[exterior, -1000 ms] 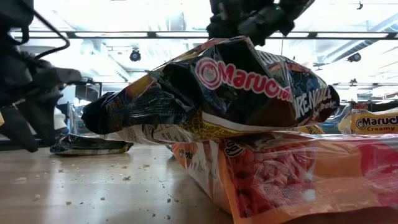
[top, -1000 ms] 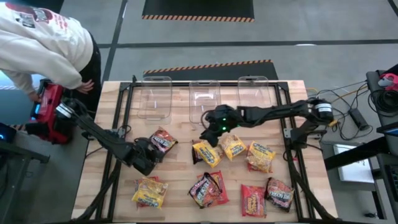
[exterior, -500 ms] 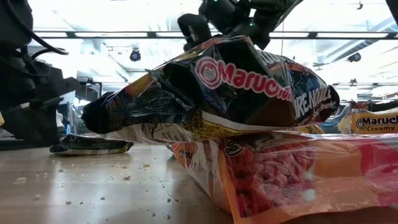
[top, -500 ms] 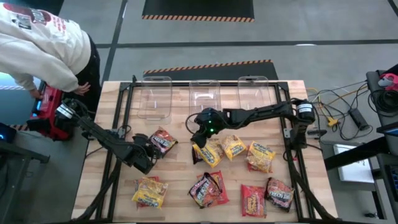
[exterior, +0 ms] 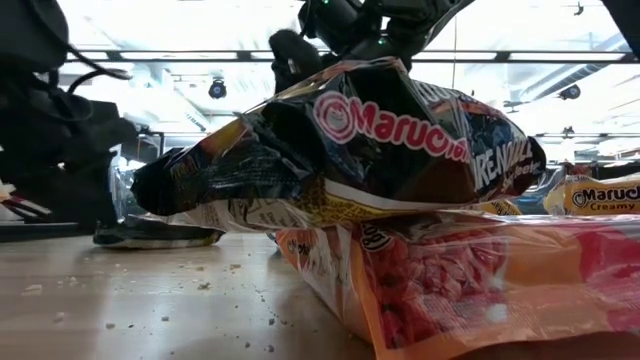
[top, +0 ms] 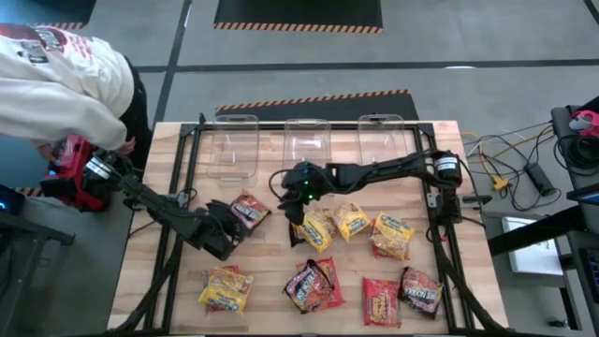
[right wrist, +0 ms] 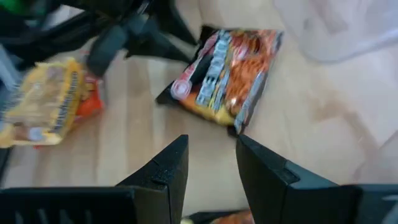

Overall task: Sort Maruchan noodles
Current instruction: Put the yellow noodle pack into the left transparent bin

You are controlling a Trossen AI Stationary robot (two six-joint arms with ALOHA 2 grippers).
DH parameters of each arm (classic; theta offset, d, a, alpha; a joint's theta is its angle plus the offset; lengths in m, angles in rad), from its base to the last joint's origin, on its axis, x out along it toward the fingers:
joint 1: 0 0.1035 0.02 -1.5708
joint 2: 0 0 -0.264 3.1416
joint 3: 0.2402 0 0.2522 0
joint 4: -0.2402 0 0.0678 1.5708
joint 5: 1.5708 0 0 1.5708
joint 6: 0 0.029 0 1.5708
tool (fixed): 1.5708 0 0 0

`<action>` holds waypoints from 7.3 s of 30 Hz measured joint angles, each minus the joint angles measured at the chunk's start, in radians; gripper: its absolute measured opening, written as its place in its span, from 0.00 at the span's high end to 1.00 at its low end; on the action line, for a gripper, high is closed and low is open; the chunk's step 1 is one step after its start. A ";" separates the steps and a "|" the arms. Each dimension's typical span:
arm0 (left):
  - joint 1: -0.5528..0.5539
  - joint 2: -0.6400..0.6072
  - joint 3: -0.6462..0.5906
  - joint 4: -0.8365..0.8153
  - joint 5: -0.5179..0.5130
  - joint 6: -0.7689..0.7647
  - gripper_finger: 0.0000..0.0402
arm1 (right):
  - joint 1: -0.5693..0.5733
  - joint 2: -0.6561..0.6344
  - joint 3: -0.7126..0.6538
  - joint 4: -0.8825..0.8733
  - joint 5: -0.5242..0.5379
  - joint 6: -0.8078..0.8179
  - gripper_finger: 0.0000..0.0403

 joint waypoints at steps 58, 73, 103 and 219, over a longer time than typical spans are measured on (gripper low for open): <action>0.224 0.484 0.061 1.505 0.068 0.430 0.68 | 0.140 -0.147 -0.095 -0.501 0.208 0.006 0.70; 0.243 0.484 0.107 1.397 0.102 0.450 0.68 | 0.140 -0.090 -0.094 -0.448 0.210 -0.017 0.69; 0.271 0.472 0.126 1.284 0.286 0.458 0.51 | 0.140 -0.087 -0.094 -0.417 0.203 -0.041 0.70; 0.354 0.474 0.150 1.392 0.298 0.723 0.65 | -0.100 -0.310 -0.675 0.244 -0.277 0.406 0.47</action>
